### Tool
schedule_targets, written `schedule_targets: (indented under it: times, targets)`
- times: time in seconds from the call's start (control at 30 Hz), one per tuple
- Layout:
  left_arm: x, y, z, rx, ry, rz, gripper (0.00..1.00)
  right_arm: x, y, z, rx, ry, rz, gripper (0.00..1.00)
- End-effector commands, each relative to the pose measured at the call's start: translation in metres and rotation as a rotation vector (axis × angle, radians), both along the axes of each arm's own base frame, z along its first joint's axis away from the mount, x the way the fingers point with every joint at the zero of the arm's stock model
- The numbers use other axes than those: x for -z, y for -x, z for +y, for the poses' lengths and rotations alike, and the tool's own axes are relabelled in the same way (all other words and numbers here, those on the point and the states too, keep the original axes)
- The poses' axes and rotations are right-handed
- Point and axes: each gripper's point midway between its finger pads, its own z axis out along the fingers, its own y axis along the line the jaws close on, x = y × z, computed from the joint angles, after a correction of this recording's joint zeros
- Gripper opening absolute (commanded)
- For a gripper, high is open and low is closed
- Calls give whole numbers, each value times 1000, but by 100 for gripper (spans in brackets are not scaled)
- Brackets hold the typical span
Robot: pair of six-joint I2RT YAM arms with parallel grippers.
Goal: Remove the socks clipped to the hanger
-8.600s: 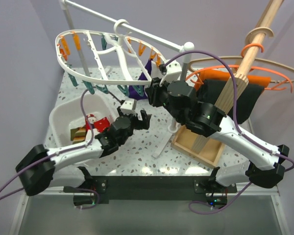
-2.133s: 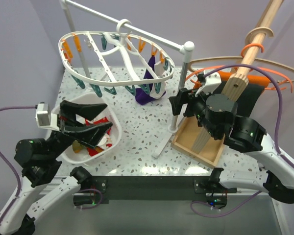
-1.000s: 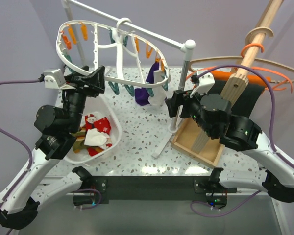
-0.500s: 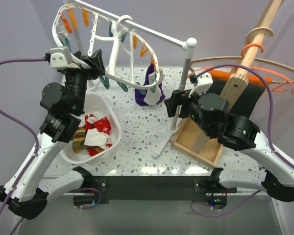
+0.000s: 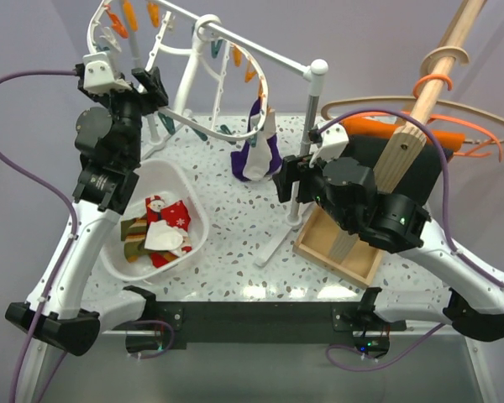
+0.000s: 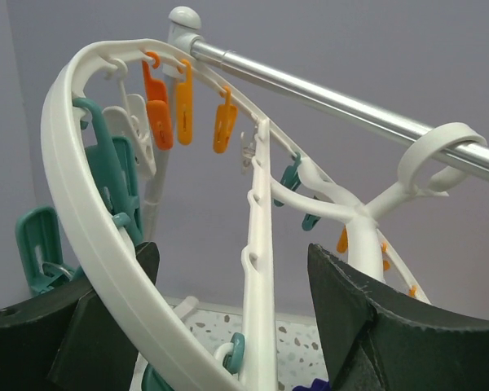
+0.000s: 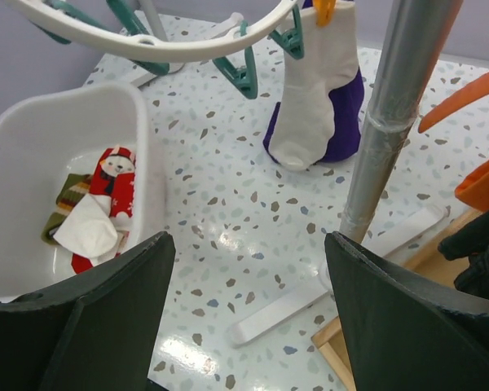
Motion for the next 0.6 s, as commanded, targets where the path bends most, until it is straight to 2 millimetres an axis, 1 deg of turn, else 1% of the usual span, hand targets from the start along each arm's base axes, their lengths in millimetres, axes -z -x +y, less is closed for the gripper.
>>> schedule_targets:
  times: [0.0,0.07,0.13,0.2,0.23,0.27,0.33,0.37,0.47,0.5,0.57]
  targets:
    - [-17,-5,24,-97,-92,-33,77,-4,-3,16,-35,-34,-9,79]
    - [-17,-1,20,-69,-71,-39,77,2,-6,24,-54,-19,-11,79]
    - [-20,8,14,-22,-46,-66,77,5,-6,31,-87,-7,-19,79]
    - [-22,16,12,6,-34,-79,78,17,-6,35,-112,28,-21,79]
    - [-23,18,7,38,-27,-82,78,15,-5,37,-125,19,-34,79]
    - [-21,21,5,54,-24,-77,78,29,-2,42,-164,39,-23,79]
    - [-20,28,-2,103,-14,-82,78,34,-1,41,-176,54,-35,79]
    - [-20,30,-4,119,-11,-83,78,39,1,35,-170,60,-37,80]
    - [-14,36,-8,150,-4,-71,79,45,14,33,-248,87,-54,82]
    - [-13,38,-9,159,-7,-72,80,48,24,39,-331,101,-60,82]
    - [-11,40,-11,172,-14,-61,80,59,35,40,-391,128,-48,84]
